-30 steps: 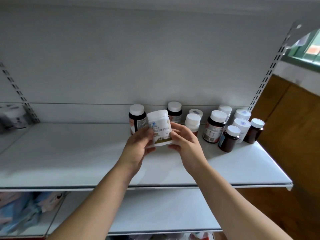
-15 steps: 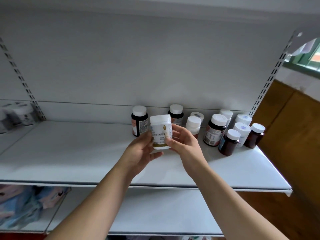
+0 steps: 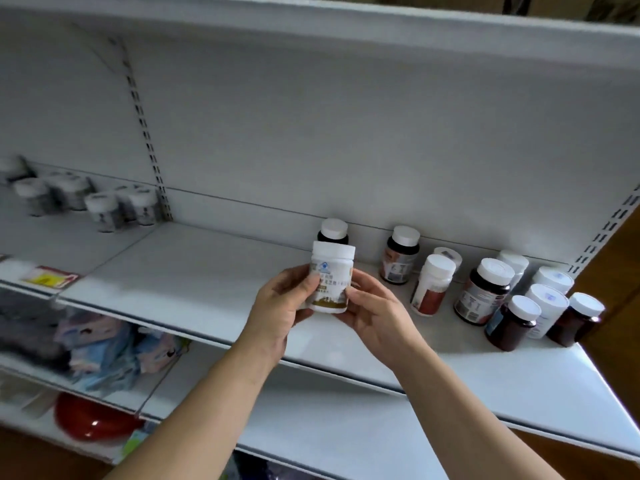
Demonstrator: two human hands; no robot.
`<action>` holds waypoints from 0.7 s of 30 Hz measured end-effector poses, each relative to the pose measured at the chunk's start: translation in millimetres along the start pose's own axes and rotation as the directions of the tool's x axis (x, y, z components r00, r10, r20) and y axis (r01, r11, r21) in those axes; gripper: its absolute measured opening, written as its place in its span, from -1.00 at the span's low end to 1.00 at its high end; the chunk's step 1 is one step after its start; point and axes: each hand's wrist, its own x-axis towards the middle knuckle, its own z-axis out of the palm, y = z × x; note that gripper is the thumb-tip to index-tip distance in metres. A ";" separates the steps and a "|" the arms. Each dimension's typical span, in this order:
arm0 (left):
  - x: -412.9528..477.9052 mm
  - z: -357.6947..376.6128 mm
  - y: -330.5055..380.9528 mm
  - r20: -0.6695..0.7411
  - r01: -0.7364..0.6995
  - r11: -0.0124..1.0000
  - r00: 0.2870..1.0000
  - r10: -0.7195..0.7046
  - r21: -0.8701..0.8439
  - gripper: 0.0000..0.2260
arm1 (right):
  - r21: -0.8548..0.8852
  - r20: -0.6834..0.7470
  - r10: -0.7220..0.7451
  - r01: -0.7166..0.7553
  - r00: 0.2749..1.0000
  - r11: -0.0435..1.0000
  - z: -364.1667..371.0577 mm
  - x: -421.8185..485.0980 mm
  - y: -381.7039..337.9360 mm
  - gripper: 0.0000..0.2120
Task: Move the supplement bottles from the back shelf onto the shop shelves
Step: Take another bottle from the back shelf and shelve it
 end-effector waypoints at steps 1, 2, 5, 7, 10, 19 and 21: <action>-2.9 -11.9 4.5 0.000 -0.002 1.000 1.000 0.002 -0.001 -0.90 | -0.046 -0.003 -0.014 0.014 1.000 0.999 11.4 3.0 2.8 -0.73; -5.9 -25.2 10.0 -0.002 -0.003 1.000 1.000 0.003 -0.004 -0.88 | -0.094 0.004 -0.026 0.026 1.000 0.995 24.3 6.7 6.6 -0.73; -15.0 -70.4 27.2 -0.033 -0.016 1.000 0.999 0.015 -0.019 -0.86 | -0.186 0.054 -0.026 0.035 0.998 0.982 69.1 18.1 23.4 -0.71; -22.0 -104.6 38.8 -0.071 -0.034 0.999 0.997 0.031 -0.031 -0.87 | -0.209 0.093 -0.014 0.033 0.996 0.977 101.7 26.1 40.3 -0.70; -32.7 -161.8 57.0 -0.115 -0.056 0.998 0.992 0.054 -0.019 -0.83 | -0.205 0.127 0.006 0.021 0.992 0.979 151.6 39.8 73.2 -0.68; -44.3 -361.0 121.9 -0.096 -0.077 0.994 0.992 0.084 0.078 -0.86 | -0.211 0.143 0.023 0.008 0.989 0.977 316.8 89.7 190.3 -0.70; -39.0 -394.7 130.5 -0.098 -0.069 0.993 0.992 0.078 0.094 -0.86 | -0.223 0.130 0.030 -0.001 0.991 0.975 342.7 104.4 208.7 -0.72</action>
